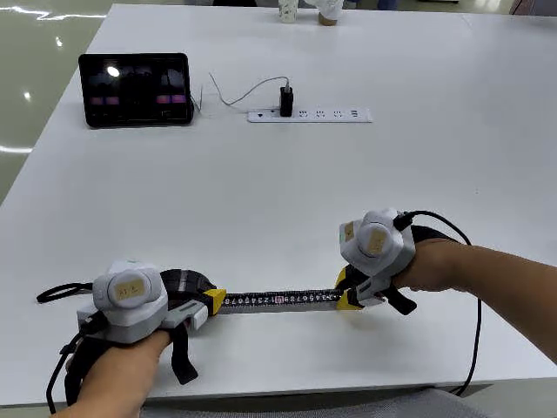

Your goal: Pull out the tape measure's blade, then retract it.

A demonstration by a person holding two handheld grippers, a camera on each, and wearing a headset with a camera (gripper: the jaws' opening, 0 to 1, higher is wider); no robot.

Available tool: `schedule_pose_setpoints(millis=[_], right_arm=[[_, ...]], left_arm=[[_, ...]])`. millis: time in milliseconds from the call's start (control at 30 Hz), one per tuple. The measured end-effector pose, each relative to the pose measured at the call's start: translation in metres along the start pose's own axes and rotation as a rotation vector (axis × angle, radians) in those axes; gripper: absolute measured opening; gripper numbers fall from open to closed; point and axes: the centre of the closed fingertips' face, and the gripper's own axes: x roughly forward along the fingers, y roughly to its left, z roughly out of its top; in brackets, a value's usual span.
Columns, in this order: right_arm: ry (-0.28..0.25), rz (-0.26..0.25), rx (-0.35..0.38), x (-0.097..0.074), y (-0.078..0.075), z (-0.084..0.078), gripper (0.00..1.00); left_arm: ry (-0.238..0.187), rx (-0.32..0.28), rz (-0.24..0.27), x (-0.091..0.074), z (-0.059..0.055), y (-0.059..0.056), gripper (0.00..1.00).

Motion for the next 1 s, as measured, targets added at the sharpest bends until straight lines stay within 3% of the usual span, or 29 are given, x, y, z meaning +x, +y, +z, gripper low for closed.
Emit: schedule_pose_setpoints(millis=[1000], right_arm=[[0.003, 0.001, 0.016, 0.006, 0.001, 0.016, 0.12]], left_arm=[[-0.004, 0.001, 0.001, 0.000, 0.000, 0.000, 0.62]])
